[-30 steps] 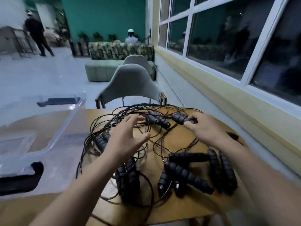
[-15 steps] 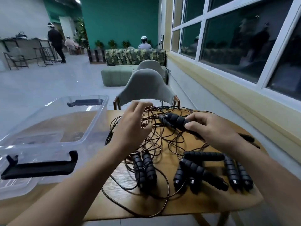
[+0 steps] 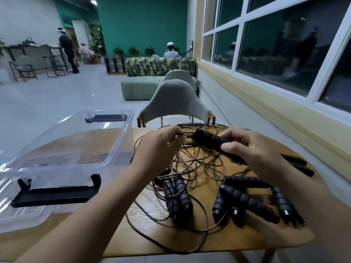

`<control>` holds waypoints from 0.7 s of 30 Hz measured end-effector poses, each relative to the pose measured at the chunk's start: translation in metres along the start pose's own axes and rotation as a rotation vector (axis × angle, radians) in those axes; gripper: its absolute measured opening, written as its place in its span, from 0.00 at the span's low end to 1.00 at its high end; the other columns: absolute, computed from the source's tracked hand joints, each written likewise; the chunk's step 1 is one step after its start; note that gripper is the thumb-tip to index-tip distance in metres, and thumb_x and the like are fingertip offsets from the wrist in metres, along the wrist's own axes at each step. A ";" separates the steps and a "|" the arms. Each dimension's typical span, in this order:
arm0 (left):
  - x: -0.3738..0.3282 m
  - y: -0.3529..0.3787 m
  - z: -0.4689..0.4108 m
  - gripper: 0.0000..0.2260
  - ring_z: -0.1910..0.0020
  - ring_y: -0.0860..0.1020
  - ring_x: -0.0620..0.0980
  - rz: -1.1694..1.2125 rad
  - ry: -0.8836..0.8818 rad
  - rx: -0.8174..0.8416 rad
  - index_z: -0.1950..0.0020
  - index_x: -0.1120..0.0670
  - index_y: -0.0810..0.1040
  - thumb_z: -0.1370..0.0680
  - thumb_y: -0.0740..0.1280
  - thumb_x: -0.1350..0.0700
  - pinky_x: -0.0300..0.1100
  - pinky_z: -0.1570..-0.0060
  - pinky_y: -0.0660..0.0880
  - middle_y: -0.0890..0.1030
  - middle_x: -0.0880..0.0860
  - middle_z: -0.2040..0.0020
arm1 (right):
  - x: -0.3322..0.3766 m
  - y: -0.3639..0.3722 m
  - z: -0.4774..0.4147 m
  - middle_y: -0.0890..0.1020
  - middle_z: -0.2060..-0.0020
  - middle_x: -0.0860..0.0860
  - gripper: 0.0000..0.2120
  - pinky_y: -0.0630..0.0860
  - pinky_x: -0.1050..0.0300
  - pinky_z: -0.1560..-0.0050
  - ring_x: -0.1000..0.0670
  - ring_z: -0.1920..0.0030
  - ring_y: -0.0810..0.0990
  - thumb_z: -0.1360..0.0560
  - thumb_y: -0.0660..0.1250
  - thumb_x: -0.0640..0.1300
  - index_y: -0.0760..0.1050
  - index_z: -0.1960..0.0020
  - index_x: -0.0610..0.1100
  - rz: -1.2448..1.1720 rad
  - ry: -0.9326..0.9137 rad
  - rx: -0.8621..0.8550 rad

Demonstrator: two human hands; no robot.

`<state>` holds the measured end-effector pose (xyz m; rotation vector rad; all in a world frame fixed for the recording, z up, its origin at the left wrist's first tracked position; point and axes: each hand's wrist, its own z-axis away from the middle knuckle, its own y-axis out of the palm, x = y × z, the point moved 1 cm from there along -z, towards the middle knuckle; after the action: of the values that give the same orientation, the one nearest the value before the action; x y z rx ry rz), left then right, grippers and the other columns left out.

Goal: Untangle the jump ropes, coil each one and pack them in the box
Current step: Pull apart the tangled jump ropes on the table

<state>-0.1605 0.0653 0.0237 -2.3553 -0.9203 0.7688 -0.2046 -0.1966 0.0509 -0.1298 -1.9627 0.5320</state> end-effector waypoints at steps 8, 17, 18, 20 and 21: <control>0.009 -0.010 0.000 0.05 0.68 0.80 0.42 0.137 -0.265 0.081 0.52 0.49 0.83 0.18 0.72 0.50 0.37 0.67 0.73 0.83 0.48 0.67 | -0.038 -0.040 0.000 0.80 0.62 0.46 0.08 0.70 0.55 0.66 0.46 0.63 0.73 0.16 0.63 0.41 0.80 0.45 0.40 -0.289 0.082 -0.353; 0.043 0.012 0.008 0.05 0.57 0.85 0.46 0.290 -0.417 0.072 0.50 0.49 0.83 0.16 0.70 0.50 0.56 0.50 0.83 0.85 0.47 0.60 | -0.043 -0.021 -0.023 0.78 0.59 0.46 0.11 0.72 0.54 0.66 0.49 0.63 0.75 0.15 0.61 0.44 0.74 0.37 0.39 -0.610 0.142 -0.422; 0.041 0.012 0.006 0.06 0.57 0.85 0.45 0.312 -0.413 0.055 0.49 0.49 0.83 0.16 0.69 0.50 0.54 0.51 0.83 0.86 0.47 0.60 | -0.044 -0.010 -0.025 0.79 0.58 0.45 0.12 0.73 0.54 0.66 0.48 0.63 0.76 0.15 0.60 0.43 0.73 0.35 0.38 -0.650 0.173 -0.348; 0.032 0.011 0.004 0.06 0.58 0.85 0.43 0.370 -0.405 0.010 0.48 0.51 0.84 0.16 0.69 0.50 0.45 0.54 0.83 0.86 0.49 0.59 | -0.042 0.017 -0.027 0.78 0.57 0.43 0.15 0.75 0.52 0.63 0.46 0.62 0.75 0.16 0.58 0.42 0.71 0.32 0.38 -0.758 0.232 -0.168; 0.026 0.010 0.002 0.06 0.59 0.85 0.42 0.413 -0.403 -0.021 0.48 0.52 0.84 0.16 0.69 0.51 0.39 0.57 0.80 0.87 0.50 0.59 | -0.040 0.029 -0.028 0.76 0.57 0.43 0.16 0.75 0.50 0.62 0.45 0.61 0.75 0.18 0.59 0.42 0.71 0.32 0.40 -0.799 0.248 -0.085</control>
<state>-0.1419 0.0780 0.0080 -2.4877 -0.5879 1.4418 -0.1662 -0.1745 0.0154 0.4975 -1.6186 -0.0927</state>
